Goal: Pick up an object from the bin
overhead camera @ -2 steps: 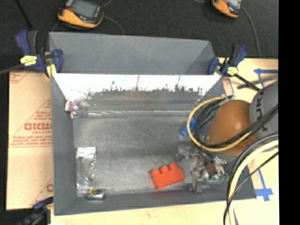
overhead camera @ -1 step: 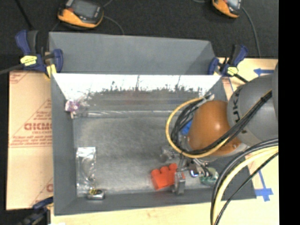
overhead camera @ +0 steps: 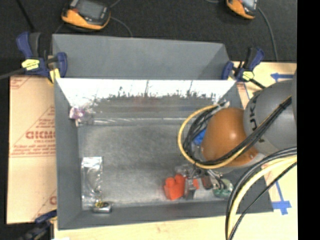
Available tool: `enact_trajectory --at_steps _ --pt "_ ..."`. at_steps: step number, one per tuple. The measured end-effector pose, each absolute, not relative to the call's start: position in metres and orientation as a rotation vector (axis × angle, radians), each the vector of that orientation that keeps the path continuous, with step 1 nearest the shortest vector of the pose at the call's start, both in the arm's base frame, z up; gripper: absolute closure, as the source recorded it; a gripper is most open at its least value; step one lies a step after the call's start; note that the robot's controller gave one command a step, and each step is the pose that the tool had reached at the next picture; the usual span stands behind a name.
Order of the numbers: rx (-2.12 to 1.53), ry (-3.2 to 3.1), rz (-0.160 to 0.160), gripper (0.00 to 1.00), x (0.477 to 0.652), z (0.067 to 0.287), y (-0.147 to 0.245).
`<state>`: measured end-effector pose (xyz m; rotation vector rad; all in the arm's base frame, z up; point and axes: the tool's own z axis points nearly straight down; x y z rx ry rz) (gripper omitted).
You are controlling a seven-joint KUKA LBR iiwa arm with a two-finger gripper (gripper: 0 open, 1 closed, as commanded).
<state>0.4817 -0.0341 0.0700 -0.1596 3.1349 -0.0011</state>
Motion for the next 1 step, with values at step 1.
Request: enact_trajectory --at_steps 1 --pt "-0.117 3.127 -0.005 1.00 0.5134 0.2062 -0.0583"
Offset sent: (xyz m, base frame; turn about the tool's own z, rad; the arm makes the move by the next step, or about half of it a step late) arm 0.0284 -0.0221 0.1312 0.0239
